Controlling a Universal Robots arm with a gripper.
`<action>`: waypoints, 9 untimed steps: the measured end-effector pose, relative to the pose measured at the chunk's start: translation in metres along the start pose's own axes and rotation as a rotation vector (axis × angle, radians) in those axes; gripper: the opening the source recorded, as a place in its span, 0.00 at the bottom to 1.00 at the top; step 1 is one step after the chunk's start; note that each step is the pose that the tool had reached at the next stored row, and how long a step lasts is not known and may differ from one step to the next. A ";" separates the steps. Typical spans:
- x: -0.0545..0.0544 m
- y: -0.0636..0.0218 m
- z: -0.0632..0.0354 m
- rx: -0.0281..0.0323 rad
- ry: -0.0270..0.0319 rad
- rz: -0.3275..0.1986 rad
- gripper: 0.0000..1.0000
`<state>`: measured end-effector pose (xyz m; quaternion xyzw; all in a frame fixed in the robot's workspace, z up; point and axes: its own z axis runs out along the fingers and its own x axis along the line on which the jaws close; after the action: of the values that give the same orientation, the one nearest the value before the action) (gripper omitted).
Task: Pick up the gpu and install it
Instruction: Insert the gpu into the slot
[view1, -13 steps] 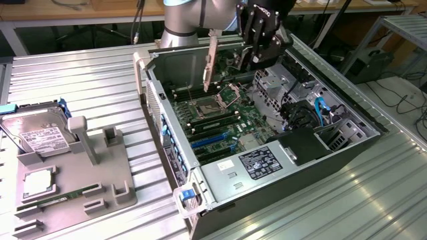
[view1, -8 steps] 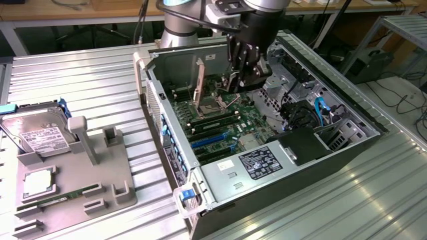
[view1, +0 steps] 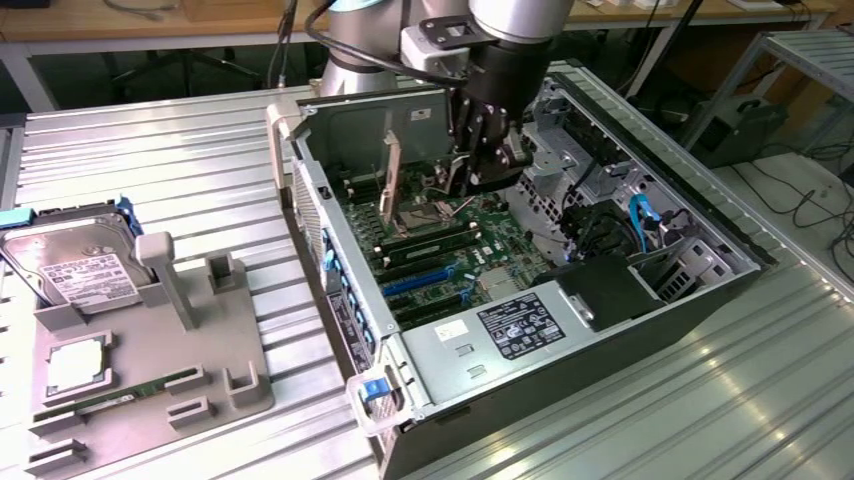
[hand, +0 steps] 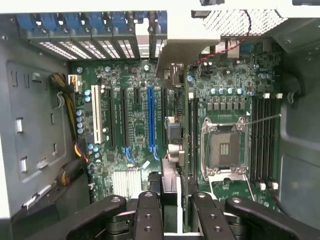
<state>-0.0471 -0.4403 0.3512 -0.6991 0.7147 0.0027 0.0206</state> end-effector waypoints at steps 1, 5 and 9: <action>0.000 0.0012 0.0018 -0.0001 -0.0009 -0.001 0.29; 0.006 0.0021 0.0064 -0.0002 -0.0021 -0.002 0.29; 0.011 0.0050 0.0149 -0.0001 -0.0021 -0.002 0.29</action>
<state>-0.0520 -0.4505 0.3358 -0.6996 0.7142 0.0034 0.0214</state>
